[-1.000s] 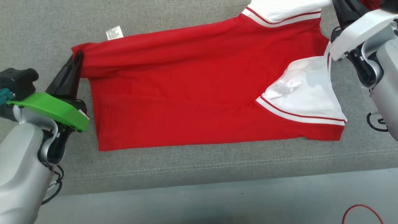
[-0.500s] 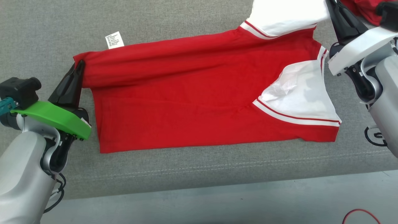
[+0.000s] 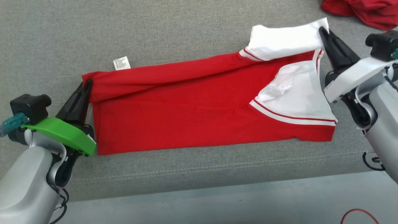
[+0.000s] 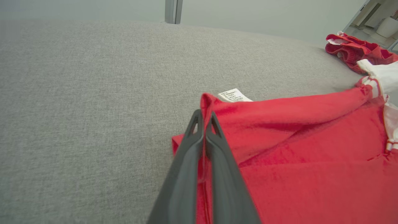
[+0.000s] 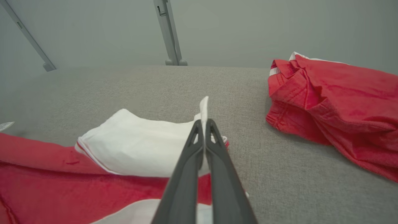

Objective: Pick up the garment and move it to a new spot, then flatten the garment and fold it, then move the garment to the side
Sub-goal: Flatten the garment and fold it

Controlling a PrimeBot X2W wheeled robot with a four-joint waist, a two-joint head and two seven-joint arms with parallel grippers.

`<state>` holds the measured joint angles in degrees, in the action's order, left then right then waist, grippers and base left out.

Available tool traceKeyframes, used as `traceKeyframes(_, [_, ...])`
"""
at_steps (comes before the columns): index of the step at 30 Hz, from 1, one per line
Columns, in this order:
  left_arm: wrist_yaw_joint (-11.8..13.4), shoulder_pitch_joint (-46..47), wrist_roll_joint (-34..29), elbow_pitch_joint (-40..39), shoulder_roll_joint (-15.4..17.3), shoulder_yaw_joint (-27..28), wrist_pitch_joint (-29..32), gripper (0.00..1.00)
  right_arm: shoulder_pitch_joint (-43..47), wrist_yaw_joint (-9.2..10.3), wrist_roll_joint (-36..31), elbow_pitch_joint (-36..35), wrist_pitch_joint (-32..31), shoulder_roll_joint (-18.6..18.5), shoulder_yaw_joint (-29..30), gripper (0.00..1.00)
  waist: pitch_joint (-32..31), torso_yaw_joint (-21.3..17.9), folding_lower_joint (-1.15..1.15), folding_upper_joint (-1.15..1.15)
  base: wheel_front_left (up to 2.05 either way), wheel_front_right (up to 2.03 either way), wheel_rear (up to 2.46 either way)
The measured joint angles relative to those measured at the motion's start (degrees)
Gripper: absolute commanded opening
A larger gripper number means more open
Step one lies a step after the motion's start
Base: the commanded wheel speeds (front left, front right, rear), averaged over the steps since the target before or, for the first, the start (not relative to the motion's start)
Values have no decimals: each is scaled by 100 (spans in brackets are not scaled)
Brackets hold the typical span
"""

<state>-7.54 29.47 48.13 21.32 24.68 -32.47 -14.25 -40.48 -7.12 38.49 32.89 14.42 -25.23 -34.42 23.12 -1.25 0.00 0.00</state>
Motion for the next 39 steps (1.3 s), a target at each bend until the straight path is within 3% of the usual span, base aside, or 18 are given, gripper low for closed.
traceKeyframes(20, [0,-414,0,8,-44,94,0,0,896,0,86,-531,0,-99,183,0,-288,15,0,0,0,0,0])
traceKeyframes(32, [0,-520,-45,76,-55,-121,0,0,1173,0,91,-620,0,-134,208,0,-310,-17,0,0,0,0,0])
traceKeyframes(33, [0,-524,-46,110,-53,-156,0,4,1174,0,91,-633,0,-134,208,0,-307,-19,0,0,0,0,0])
traceKeyframes(35, [0,-536,-125,187,-43,-211,0,80,1184,0,91,-659,0,-133,203,0,-305,-22,0,0,0,0,0])
traceKeyframes(36, [0,-542,-183,221,-40,-229,0,100,1194,0,91,-669,0,-132,197,0,-305,-24,0,0,0,0,0])
traceKeyframes(39, [0,-545,-205,248,-35,-233,0,100,1226,0,91,-690,0,-131,187,0,-309,-27,0,0,0,0,0])
